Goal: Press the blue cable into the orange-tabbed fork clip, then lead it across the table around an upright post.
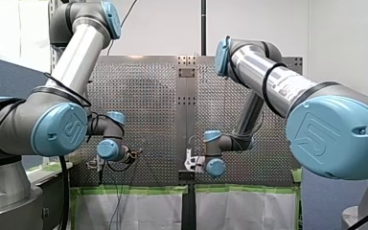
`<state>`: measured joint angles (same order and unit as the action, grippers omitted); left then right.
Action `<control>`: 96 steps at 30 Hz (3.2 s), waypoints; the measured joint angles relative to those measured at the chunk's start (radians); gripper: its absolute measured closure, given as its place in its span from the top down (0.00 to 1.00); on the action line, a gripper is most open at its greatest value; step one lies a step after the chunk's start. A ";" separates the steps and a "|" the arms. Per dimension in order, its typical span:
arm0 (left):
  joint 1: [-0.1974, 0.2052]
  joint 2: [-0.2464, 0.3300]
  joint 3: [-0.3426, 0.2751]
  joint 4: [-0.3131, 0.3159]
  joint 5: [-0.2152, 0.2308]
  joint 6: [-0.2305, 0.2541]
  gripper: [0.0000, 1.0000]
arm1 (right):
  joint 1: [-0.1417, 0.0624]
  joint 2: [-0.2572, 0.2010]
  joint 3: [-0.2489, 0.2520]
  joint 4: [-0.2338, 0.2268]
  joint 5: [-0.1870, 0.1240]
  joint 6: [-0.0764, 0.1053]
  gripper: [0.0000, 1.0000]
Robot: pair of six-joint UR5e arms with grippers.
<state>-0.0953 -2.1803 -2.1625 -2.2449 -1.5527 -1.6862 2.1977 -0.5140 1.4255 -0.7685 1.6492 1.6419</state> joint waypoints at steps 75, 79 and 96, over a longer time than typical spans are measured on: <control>-0.213 -0.143 0.241 -0.026 -0.273 -0.022 1.00 | -0.022 0.007 -0.048 0.076 -0.002 -0.005 0.00; -0.213 -0.144 0.263 -0.034 -0.281 -0.028 1.00 | -0.022 0.007 -0.048 0.077 -0.002 -0.004 0.00; -0.213 -0.144 0.302 -0.069 -0.314 -0.049 1.00 | -0.022 0.007 -0.048 0.081 -0.003 -0.004 0.00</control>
<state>-0.3087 -2.3245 -1.8610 -2.3144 -1.8671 -1.7348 2.1760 -0.5073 1.3770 -0.6875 1.6467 1.6379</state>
